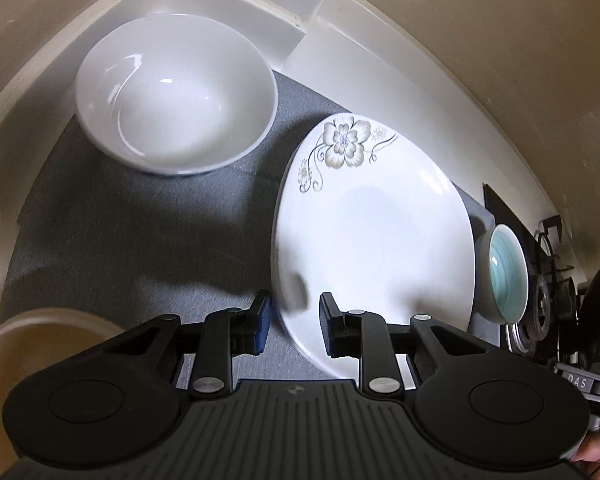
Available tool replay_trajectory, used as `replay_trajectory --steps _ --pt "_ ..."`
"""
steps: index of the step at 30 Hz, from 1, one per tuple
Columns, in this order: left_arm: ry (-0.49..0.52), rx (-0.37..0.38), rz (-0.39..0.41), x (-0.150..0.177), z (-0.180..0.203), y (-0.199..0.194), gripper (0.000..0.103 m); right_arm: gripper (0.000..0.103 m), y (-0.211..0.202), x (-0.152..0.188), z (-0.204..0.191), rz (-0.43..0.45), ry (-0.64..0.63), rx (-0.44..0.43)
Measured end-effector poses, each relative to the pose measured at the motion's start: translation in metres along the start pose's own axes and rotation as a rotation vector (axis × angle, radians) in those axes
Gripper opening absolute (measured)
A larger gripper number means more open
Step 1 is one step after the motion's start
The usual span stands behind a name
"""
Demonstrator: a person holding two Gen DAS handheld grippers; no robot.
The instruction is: Organize plates and bowls
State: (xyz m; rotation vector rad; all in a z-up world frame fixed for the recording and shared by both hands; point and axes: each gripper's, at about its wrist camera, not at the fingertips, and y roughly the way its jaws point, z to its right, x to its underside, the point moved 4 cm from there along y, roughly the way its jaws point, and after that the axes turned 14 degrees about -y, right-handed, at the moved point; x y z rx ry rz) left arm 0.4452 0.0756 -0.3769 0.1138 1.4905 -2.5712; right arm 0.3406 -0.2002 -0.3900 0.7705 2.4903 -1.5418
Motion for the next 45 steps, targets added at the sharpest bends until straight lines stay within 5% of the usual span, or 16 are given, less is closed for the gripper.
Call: replay_trajectory --steps 3,5,7,16,20,22,24,25,32,33,35,42,45 --pt "0.002 -0.014 -0.008 0.004 -0.002 0.000 0.027 0.074 0.007 0.004 -0.003 -0.001 0.007 0.003" --pt "-0.011 -0.024 -0.011 0.007 0.000 0.003 0.028 0.037 0.015 0.005 -0.003 -0.003 0.019 -0.007" --pt "-0.028 -0.022 -0.016 0.008 -0.001 0.004 0.027 0.022 0.017 0.004 -0.004 0.012 0.044 -0.045" --pt "-0.049 -0.027 -0.012 0.013 0.009 0.009 0.022 0.021 0.018 -0.002 -0.001 0.030 0.033 -0.036" --pt "-0.055 -0.016 0.003 0.017 0.013 -0.008 0.023 0.032 0.013 0.009 -0.006 0.002 0.047 -0.074" --pt "-0.004 -0.007 0.041 0.026 0.017 -0.026 0.034 0.032 0.008 0.021 -0.018 -0.021 -0.018 -0.092" --pt "0.017 -0.032 0.078 0.038 0.017 -0.042 0.064 0.032 0.007 0.039 -0.030 -0.054 -0.065 -0.114" --pt "0.016 -0.040 0.091 0.043 0.015 -0.049 0.069 0.033 0.009 0.048 -0.036 -0.074 -0.081 -0.120" --pt "-0.009 -0.148 0.135 0.094 0.000 -0.071 0.073 0.042 0.030 0.104 -0.082 -0.182 -0.295 -0.124" --pt "0.003 -0.176 0.147 0.101 0.000 -0.073 0.073 0.040 0.029 0.108 -0.086 -0.171 -0.340 -0.108" --pt "0.019 -0.222 0.166 0.115 -0.004 -0.077 0.072 0.014 0.027 0.110 -0.090 -0.172 -0.430 -0.053" --pt "-0.071 -0.288 0.136 0.149 -0.021 -0.073 0.072 0.011 -0.004 0.107 -0.050 -0.122 -0.452 0.027" --pt "-0.122 -0.254 0.090 0.156 -0.019 -0.061 0.072 0.012 -0.015 0.113 -0.028 -0.115 -0.416 0.035"
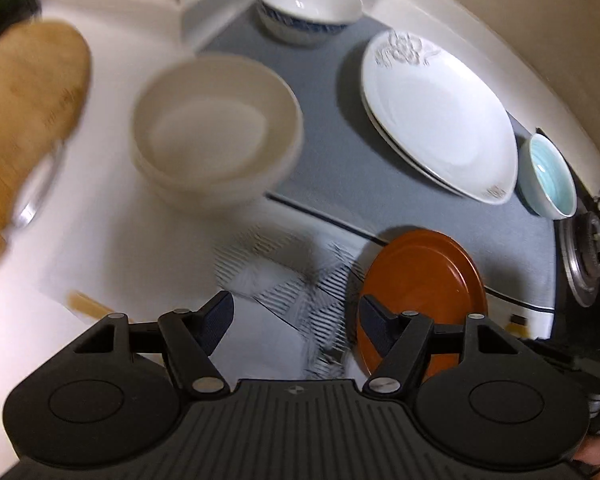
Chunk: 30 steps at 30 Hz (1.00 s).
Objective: Organize plates and bowls
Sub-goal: 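Move the right gripper to the terracotta-brown plate and grasp its rim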
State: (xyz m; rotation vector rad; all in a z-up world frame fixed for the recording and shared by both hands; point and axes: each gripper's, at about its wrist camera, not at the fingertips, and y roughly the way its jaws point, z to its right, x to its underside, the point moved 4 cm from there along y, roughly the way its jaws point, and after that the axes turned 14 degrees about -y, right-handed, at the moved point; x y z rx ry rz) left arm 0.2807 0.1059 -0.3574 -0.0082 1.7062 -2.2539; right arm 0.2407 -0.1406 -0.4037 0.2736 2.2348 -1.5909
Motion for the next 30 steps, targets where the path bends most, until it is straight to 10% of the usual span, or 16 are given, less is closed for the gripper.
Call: replay_trajectory --steps 6,14,30 --pt "0.038 0.026 -0.081 0.019 0.034 0.026 0.065 0.014 -0.012 0.018 0.017 0.022 0.082 -0.027" --pt "0.031 0.030 -0.173 0.022 0.044 0.060 0.023 0.030 -0.011 0.023 0.018 0.049 0.112 -0.035" --pt "0.166 -0.049 -0.075 0.046 0.089 0.043 0.017 0.013 -0.025 0.030 0.013 0.091 0.029 -0.027"
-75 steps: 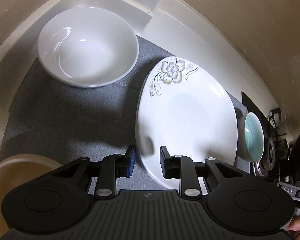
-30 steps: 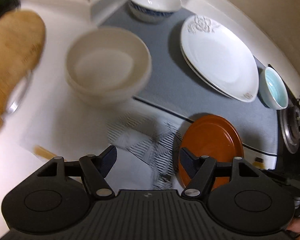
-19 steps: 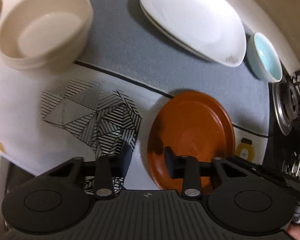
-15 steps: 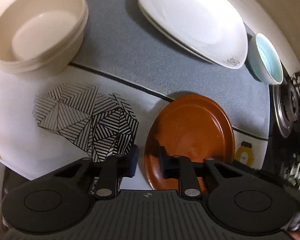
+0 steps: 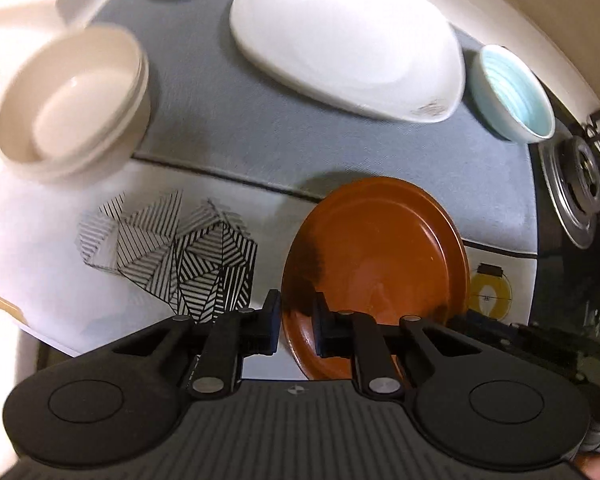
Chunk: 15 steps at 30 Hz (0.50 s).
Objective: Organize plates and bowls
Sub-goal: 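Move the right gripper to the terracotta-brown plate and grasp its rim, then carry the brown plate with the right gripper onto the floral plate stack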
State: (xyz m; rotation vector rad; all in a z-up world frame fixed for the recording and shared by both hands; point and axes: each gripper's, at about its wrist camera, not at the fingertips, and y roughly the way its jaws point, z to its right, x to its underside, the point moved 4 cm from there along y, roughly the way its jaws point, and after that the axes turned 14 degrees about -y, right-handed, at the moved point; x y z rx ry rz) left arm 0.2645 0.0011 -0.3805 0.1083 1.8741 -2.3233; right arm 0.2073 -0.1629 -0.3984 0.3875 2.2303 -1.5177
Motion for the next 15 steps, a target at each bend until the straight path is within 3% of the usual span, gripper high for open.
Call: replay_trajectory --steps 5,15 --pt "0.066 -0.027 0.077 0.003 0.016 -0.029 0.017 0.013 -0.020 -0.011 0.000 0.047 0.008 -0.022" --pt "0.070 -0.016 0.182 -0.005 0.023 -0.081 0.017 0.013 -0.064 -0.043 -0.007 0.155 -0.009 -0.060"
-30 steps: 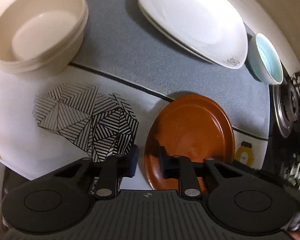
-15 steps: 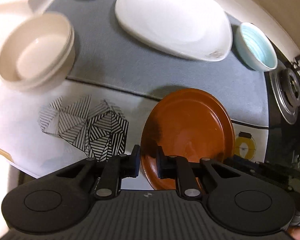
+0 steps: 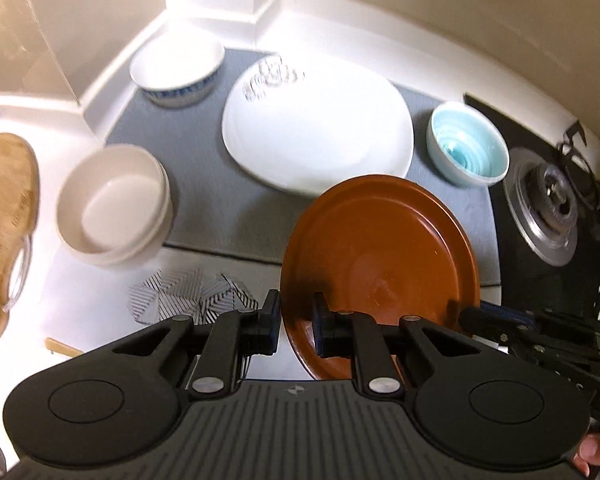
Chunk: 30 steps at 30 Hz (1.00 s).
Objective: Organize plates and bowls
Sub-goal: 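Carry the brown plate with the right gripper onto the floral plate stack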
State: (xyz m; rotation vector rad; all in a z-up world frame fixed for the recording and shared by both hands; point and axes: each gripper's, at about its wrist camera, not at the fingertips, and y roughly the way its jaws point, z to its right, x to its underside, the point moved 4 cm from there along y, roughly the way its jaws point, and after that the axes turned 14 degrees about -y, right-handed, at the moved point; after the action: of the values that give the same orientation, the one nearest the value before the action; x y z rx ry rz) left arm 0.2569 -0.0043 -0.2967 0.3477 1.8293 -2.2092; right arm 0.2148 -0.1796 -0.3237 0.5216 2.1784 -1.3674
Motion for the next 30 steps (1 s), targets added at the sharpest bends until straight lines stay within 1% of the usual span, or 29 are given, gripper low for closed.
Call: replay_trajectory --steps 8,12,14,17,19,22,26,30 --pt "-0.030 0.043 0.085 -0.016 -0.002 -0.032 0.017 0.012 -0.018 -0.026 -0.006 0.082 0.036 -0.038" --pt "-0.058 0.064 0.108 -0.027 -0.004 -0.038 0.017 0.012 -0.022 -0.042 -0.007 0.113 0.061 -0.055" --pt "-0.079 0.066 0.119 -0.035 -0.005 -0.038 0.017 0.012 -0.021 -0.052 -0.010 0.122 0.045 -0.055" --pt "-0.119 0.087 0.120 -0.047 -0.010 -0.037 0.018 0.012 -0.020 -0.068 -0.014 0.142 0.027 -0.040" --pt "-0.117 0.107 0.126 -0.056 -0.009 -0.038 0.018 0.012 -0.022 -0.080 -0.015 0.163 0.028 -0.028" --pt "-0.118 0.128 0.125 -0.068 -0.009 -0.037 0.018 0.012 -0.023 -0.093 -0.015 0.171 0.047 -0.015" --pt "-0.120 0.151 0.127 -0.084 -0.010 -0.027 0.018 0.013 -0.010 -0.112 -0.014 0.153 0.035 0.035" --pt "-0.133 0.158 0.124 -0.103 -0.018 -0.018 0.018 0.013 0.006 -0.130 -0.019 0.142 0.020 0.062"
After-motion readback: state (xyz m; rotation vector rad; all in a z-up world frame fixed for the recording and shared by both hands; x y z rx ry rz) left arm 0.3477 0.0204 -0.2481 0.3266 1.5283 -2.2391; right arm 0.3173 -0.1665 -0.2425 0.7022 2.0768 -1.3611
